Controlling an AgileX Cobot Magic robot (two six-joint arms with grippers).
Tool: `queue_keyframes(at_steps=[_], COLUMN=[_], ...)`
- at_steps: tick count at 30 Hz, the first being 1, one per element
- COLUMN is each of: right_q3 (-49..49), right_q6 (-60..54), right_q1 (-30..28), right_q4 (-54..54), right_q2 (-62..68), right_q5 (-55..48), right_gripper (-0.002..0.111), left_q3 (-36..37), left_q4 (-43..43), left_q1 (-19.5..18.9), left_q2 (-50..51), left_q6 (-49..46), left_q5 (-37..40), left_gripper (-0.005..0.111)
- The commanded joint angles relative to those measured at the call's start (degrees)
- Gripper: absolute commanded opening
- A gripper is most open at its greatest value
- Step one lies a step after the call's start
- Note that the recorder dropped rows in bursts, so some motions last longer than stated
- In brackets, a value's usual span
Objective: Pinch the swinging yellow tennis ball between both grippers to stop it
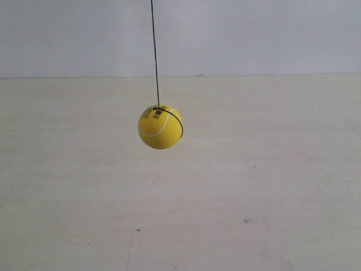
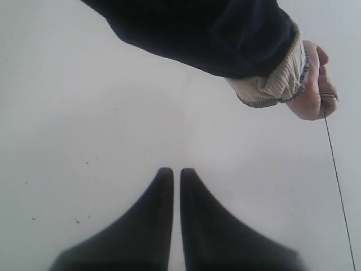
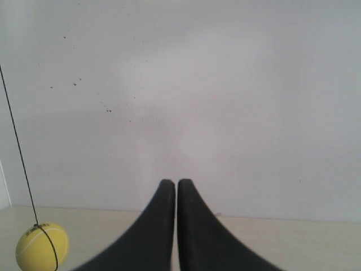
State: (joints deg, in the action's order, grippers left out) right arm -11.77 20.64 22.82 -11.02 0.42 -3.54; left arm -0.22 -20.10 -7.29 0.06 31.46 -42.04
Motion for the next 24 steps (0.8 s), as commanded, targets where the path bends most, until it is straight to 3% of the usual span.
queue_keyframes(at_steps=[1,5,24], right_q3=[0.2,0.2,0.2], right_q6=[0.0,0.0,0.0], right_q1=[0.0,0.0,0.0], right_q4=[0.0,0.0,0.0], right_q2=[-0.4,-0.4,-0.4], right_q5=[0.6,0.6,0.6], right_gripper=[0.0,0.0,0.0], left_q3=[0.2,0.2,0.2], left_q4=[2.4,21.9,21.6], left_q1=[-0.1,-0.1,-0.1], left_q2=[-0.1,-0.1,-0.1], left_q6=[0.3,0.3,0.3], left_q5=[3.7,9.5,48.8], left_gripper=[0.005,0.005,0.005])
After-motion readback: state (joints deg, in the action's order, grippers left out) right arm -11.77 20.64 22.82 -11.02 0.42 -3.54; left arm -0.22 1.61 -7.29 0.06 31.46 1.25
